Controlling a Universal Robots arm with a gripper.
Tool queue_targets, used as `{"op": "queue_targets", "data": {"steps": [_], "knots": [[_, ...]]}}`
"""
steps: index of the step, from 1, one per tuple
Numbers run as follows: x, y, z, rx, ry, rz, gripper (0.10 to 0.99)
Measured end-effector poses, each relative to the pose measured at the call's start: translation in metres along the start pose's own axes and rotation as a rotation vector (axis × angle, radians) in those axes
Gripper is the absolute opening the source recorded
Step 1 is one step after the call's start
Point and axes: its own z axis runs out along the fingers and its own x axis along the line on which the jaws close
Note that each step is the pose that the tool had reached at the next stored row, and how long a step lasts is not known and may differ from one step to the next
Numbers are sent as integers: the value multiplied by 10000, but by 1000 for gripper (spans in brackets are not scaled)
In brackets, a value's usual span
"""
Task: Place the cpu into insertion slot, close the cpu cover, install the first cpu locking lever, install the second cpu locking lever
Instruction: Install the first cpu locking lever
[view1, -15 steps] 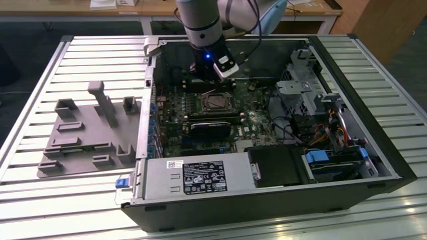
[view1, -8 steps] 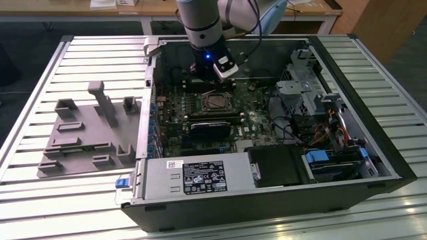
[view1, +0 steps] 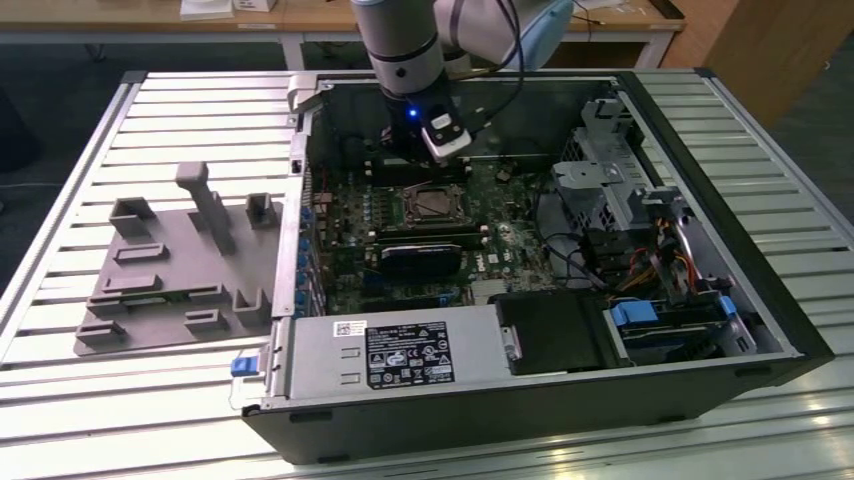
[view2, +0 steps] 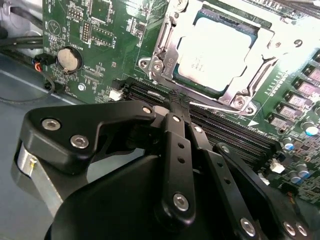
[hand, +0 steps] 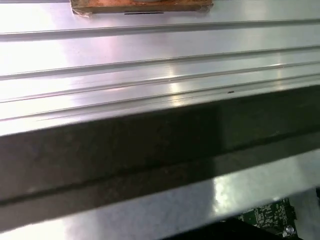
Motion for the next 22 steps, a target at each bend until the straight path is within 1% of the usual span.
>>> {"op": "queue_targets", "data": {"steps": [6,16,22], "knots": [[13,38,21,82,-55,355,102],[26,35,71,273,-180,1168,102],[33,30,101,416,-272,1766,102]]}}
